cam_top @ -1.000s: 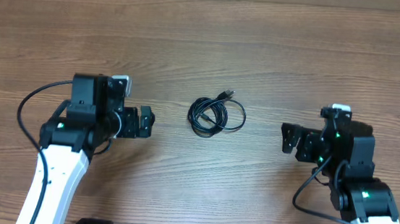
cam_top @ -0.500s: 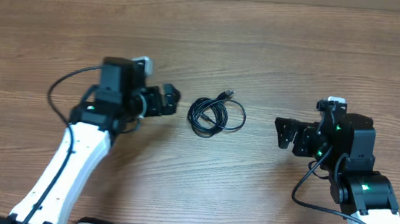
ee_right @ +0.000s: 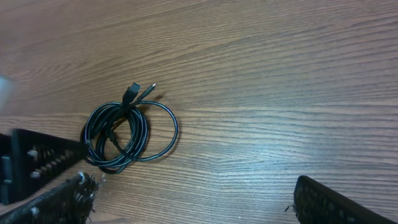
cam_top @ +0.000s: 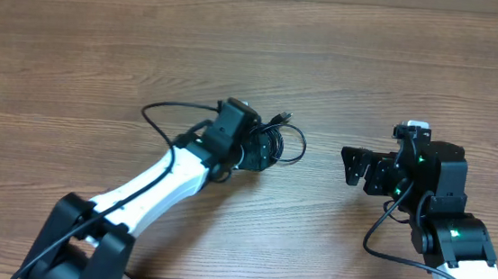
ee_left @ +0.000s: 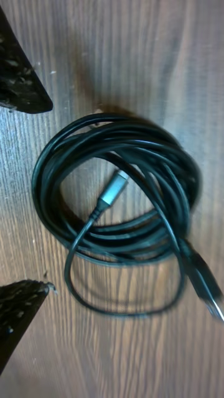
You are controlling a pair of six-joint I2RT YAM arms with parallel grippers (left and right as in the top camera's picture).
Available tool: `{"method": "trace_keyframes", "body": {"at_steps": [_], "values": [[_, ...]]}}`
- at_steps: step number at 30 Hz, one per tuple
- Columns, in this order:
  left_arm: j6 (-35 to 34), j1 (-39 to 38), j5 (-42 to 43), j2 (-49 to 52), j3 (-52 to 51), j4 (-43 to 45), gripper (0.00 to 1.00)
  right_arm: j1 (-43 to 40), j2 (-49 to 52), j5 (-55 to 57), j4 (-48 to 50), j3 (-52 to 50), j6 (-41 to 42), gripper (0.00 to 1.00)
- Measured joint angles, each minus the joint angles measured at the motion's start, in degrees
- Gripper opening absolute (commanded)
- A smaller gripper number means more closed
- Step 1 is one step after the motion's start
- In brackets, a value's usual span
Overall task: Untangle cables
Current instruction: 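Grasp the black cable coil with the left gripper, bring right gripper close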
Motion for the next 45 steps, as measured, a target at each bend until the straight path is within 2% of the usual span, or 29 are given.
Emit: {"method": "trace_keyframes", "body": {"at_steps": [8,13,15,17,19,24,29,36,45], "values": [[-8.7,-3.4,-7.0,3.0,0.0,-0.2,0.73,0.0,0.0,0.0,0.0,0.0,0.0,1.0],[-12.0,-3.6,-11.3,4.2,0.0,0.1,0.63,0.0,0.0,0.0,0.0,0.0,0.0,1.0],[-13.1,-3.6,-12.3,5.1,0.0,0.1,0.48,0.0,0.0,0.0,0.0,0.0,0.0,1.0],[-14.3,-3.6,-12.7,6.2,0.0,0.3,0.23,0.0,0.0,0.0,0.0,0.0,0.0,1.0],[-15.0,-3.6,-12.8,6.9,0.0,0.9,0.04,0.0,0.0,0.0,0.0,0.0,0.0,1.0],[-14.5,-3.6,-13.2,7.1,0.6,1.5,0.04,0.0,0.0,0.0,0.0,0.0,0.1,1.0],[-5.7,-3.6,-12.2,7.1,6.0,-0.2,0.04,0.0,0.1,-0.5,2.5,0.0,2.6,0.99],[8.6,-3.6,-2.9,7.1,18.8,-8.8,0.04,0.3,5.5,-7.6,8.7,0.1,4.1,0.97],[16.2,-3.6,10.0,7.1,21.0,-12.9,0.04,0.3,16.9,-14.0,18.1,0.3,4.5,0.94]]}}
